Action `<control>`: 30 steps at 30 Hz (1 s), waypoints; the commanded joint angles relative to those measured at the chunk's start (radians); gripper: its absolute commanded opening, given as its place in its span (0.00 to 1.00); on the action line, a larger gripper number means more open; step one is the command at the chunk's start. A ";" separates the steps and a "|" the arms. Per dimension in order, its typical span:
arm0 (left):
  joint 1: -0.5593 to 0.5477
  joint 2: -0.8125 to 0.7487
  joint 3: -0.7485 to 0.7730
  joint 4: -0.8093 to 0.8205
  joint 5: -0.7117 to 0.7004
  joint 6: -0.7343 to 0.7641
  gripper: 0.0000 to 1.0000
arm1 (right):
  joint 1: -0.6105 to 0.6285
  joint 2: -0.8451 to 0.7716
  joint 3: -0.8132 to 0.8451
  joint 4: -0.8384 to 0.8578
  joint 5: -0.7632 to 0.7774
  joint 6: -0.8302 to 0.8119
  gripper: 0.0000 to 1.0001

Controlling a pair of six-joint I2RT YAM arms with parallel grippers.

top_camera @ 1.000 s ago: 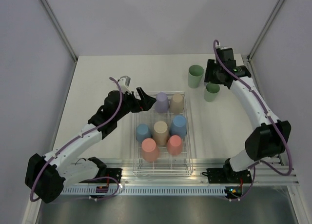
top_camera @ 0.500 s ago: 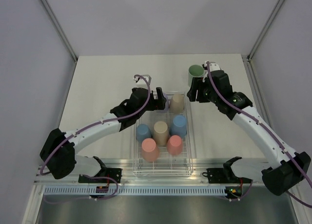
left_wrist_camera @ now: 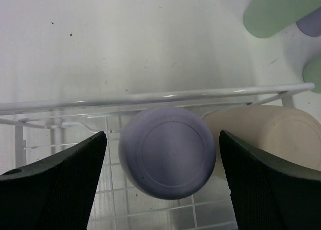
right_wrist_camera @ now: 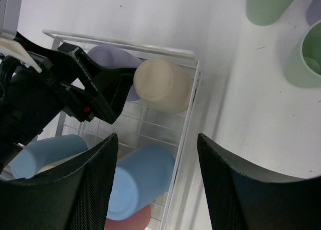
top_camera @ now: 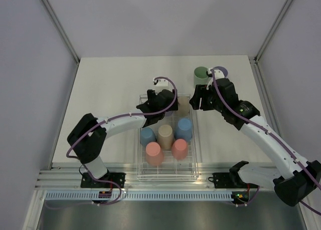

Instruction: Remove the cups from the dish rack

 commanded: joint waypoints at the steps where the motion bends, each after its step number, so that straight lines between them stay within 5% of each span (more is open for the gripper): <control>1: -0.012 0.027 0.065 -0.003 -0.110 0.007 0.95 | 0.006 -0.030 -0.008 0.031 0.012 0.003 0.69; 7: -0.010 0.078 0.082 -0.001 -0.148 0.008 0.84 | 0.004 -0.035 -0.035 0.051 0.006 0.003 0.69; 10: -0.010 0.079 0.079 0.002 -0.133 0.003 0.62 | 0.004 -0.032 -0.041 0.056 0.000 0.003 0.69; 11: -0.010 0.075 0.074 0.000 -0.130 -0.001 0.41 | 0.004 -0.032 -0.041 0.056 0.000 0.003 0.69; 14: -0.013 0.035 0.056 -0.010 -0.116 -0.013 0.03 | 0.004 -0.046 -0.050 0.066 0.004 0.009 0.69; 23: -0.022 -0.321 -0.130 0.020 -0.107 -0.040 0.02 | 0.004 -0.070 -0.139 0.239 -0.121 0.061 0.72; 30: 0.051 -0.658 -0.386 0.301 0.131 -0.136 0.02 | 0.004 -0.070 -0.284 0.537 -0.331 0.179 0.75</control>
